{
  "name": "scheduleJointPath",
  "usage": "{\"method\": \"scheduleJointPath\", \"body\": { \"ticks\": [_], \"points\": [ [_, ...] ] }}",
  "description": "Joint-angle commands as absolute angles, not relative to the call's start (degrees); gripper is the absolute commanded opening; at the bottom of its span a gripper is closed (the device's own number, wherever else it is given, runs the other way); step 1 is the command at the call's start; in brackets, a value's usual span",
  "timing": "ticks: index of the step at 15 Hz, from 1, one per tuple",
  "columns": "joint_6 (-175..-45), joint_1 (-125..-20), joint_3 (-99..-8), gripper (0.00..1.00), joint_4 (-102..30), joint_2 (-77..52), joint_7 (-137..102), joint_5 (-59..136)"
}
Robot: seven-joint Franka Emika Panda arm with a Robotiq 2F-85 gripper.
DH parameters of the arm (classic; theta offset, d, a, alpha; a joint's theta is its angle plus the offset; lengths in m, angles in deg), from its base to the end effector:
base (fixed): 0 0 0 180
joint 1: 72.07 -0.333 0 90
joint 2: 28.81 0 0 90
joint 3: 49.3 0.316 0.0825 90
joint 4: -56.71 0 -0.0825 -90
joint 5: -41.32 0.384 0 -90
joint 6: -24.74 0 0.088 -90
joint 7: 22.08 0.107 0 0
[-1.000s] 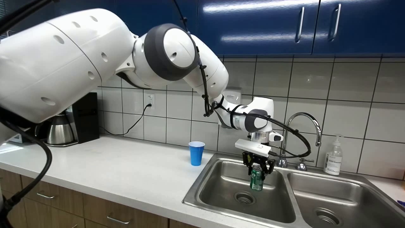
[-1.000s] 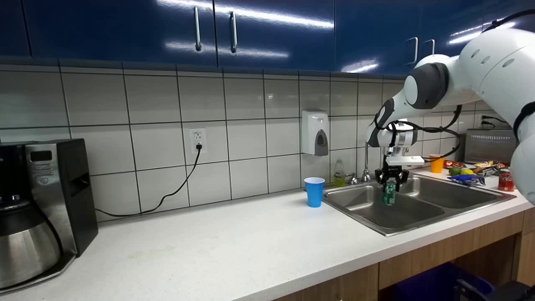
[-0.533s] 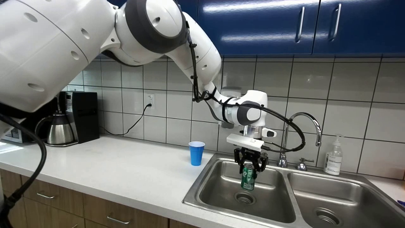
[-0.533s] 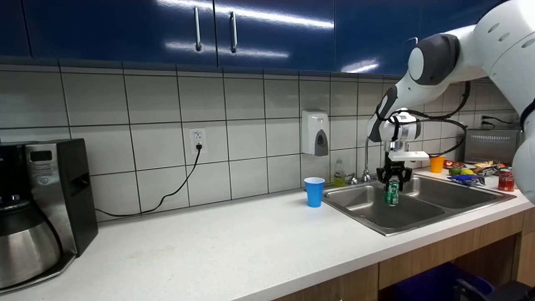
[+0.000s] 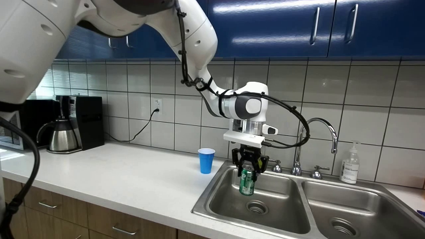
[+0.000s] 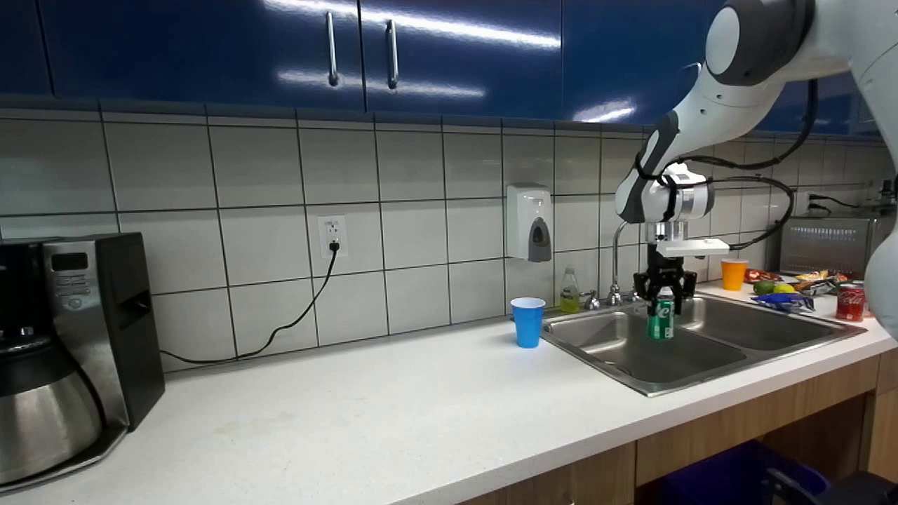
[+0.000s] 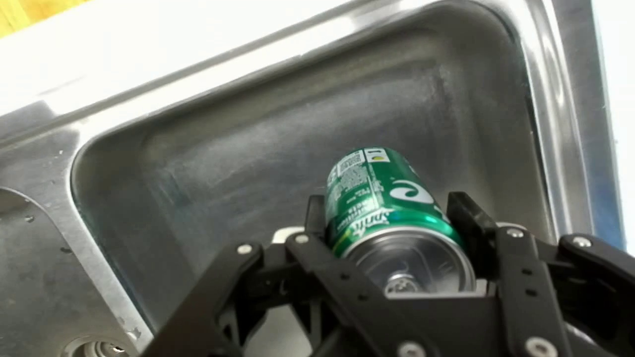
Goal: Remove the soda can from the sink and place it on the counter top
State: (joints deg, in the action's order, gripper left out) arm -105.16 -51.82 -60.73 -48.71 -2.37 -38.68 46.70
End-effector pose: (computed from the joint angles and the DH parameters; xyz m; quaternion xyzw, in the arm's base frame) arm 0.5506 -0.3271 0.2796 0.9883 -0.1519 -0.0142 0.0031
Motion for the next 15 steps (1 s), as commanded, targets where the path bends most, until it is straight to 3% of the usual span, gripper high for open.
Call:
{"method": "scheduleJointPath", "body": {
  "ticks": [1,15],
  "points": [
    [-106.35,-52.95,-60.1,0.38,-56.65,-9.82,-39.35,44.85],
    [-109.05,-61.21,-56.34,0.38,-70.91,-18.88,-39.62,43.19]
  ]
}}
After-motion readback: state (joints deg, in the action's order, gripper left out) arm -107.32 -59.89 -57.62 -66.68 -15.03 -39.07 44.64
